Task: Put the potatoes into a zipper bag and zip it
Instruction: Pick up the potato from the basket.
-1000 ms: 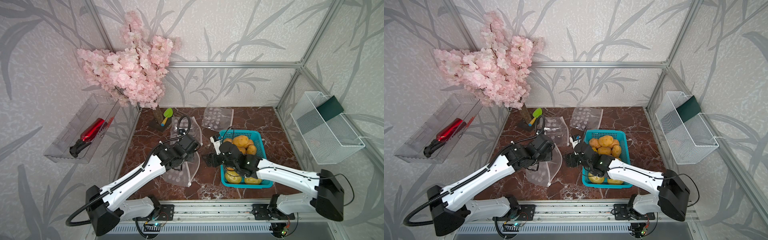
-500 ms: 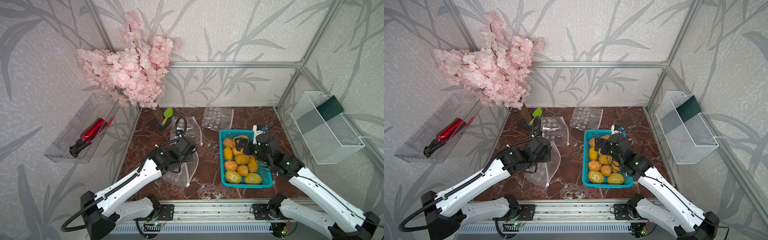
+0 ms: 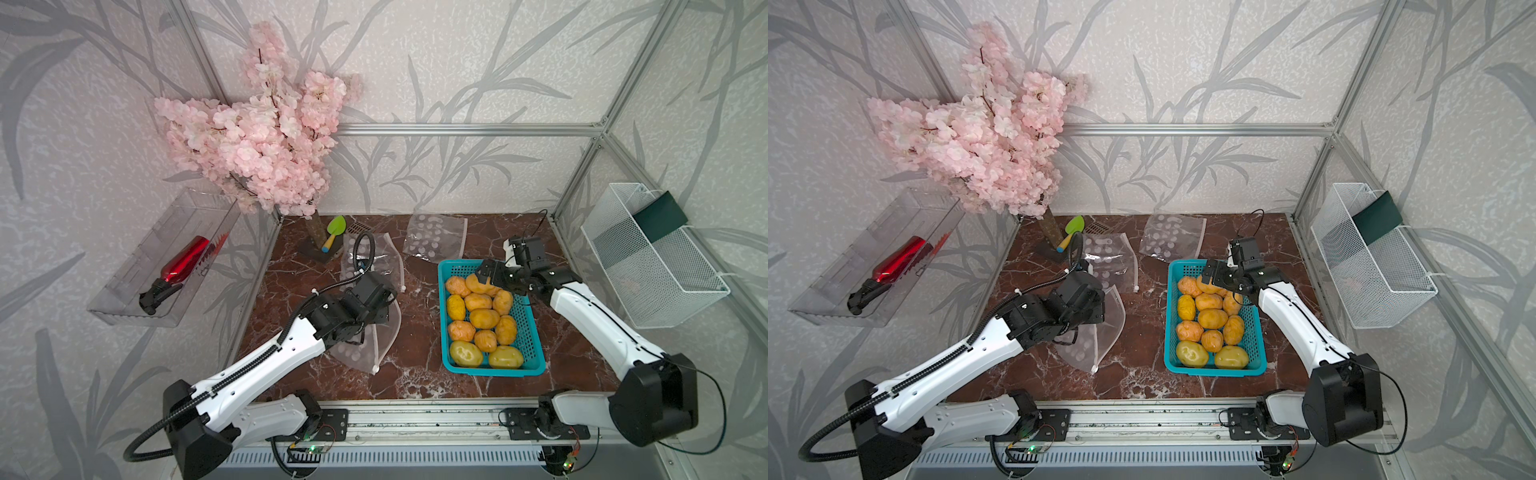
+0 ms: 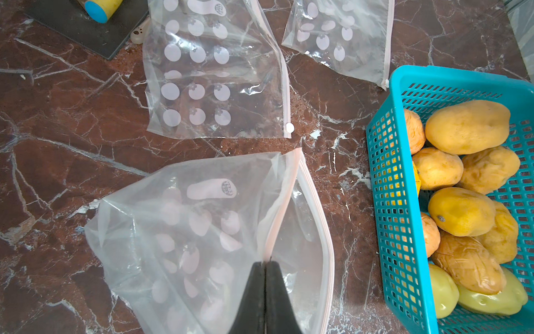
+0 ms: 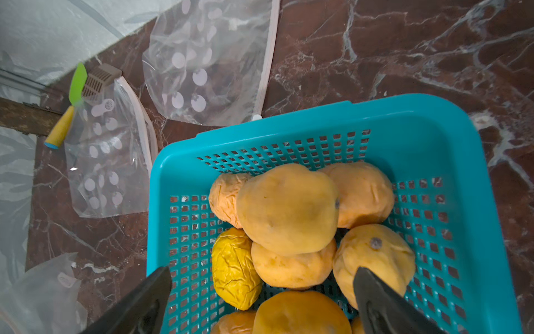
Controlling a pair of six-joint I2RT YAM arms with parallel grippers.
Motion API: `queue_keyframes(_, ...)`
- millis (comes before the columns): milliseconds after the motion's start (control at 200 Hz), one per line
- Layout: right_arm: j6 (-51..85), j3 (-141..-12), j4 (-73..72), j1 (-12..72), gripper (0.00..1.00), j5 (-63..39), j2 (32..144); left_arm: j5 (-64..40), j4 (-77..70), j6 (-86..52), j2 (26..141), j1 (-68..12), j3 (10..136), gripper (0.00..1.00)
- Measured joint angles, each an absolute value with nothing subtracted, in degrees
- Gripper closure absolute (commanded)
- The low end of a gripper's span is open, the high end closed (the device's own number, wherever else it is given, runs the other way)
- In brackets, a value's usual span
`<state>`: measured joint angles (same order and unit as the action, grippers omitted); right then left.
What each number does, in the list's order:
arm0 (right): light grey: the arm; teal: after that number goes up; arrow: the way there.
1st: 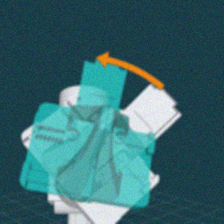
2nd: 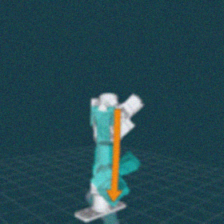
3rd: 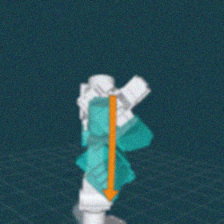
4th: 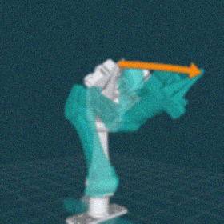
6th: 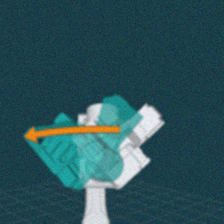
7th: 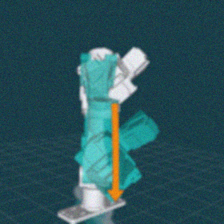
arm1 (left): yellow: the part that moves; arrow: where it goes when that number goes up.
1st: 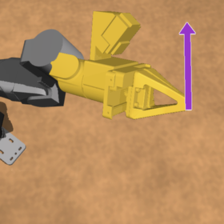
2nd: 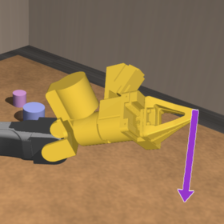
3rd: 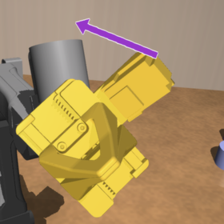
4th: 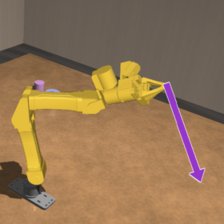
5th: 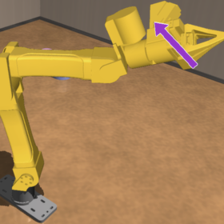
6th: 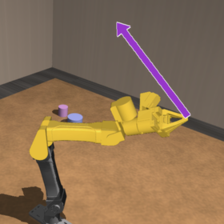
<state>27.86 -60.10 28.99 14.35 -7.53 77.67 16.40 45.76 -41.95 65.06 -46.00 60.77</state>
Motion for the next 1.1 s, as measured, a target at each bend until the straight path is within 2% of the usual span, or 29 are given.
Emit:
queue_keyframes(355,23.77,-67.68,31.35,14.35,0.01,-8.45,91.46,15.25,45.36,-41.93,68.18,-46.00,60.75,1.00)
queue_keyframes(890,22.39,-71.42,32.86,14.35,0.00,-8.03,98.96,14.92,45.34,-41.71,68.45,-46.02,60.75,1.00)
queue_keyframes(1100,22.55,-71.50,32.82,14.28,0.22,-9.10,98.96,14.87,45.32,-41.56,68.45,-46.00,60.75,1.00)
